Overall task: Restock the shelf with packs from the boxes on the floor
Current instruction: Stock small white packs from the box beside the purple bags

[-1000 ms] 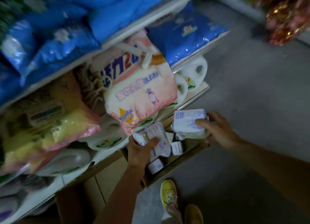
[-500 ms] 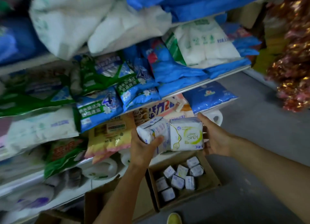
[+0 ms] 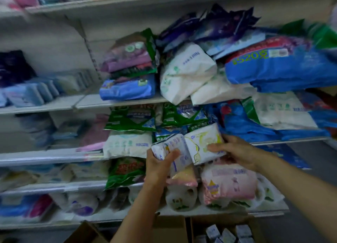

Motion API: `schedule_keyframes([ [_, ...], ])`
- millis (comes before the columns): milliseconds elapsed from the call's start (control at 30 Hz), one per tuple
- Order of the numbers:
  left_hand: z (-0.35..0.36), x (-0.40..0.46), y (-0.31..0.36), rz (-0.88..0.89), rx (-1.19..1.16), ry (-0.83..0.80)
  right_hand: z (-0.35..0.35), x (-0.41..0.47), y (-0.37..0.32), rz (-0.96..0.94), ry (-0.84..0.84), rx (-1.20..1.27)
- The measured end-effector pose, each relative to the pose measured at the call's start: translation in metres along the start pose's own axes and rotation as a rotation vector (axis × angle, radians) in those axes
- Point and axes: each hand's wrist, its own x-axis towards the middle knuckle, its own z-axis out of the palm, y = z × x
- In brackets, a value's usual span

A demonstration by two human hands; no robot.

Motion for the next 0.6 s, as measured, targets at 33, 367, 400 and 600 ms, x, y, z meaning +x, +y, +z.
schedule_keyframes([
  [33, -0.016, 0.002, 0.008, 0.020, -0.018, 0.027, 0.012, 0.002, -0.013, -0.027, 0.020, -0.049],
  [367, -0.196, 0.012, 0.082, 0.145, -0.011, 0.177, 0.189, 0.033, -0.119, -0.199, -0.123, -0.553],
  [400, -0.214, 0.012, 0.088, 0.148, -0.008, 0.181, 0.209, 0.036, -0.126, -0.226, -0.103, -0.556],
  [600, -0.293, 0.010, 0.107, 0.033, -0.109, 0.134, 0.317, 0.043, -0.147, -0.407, 0.043, -0.186],
])
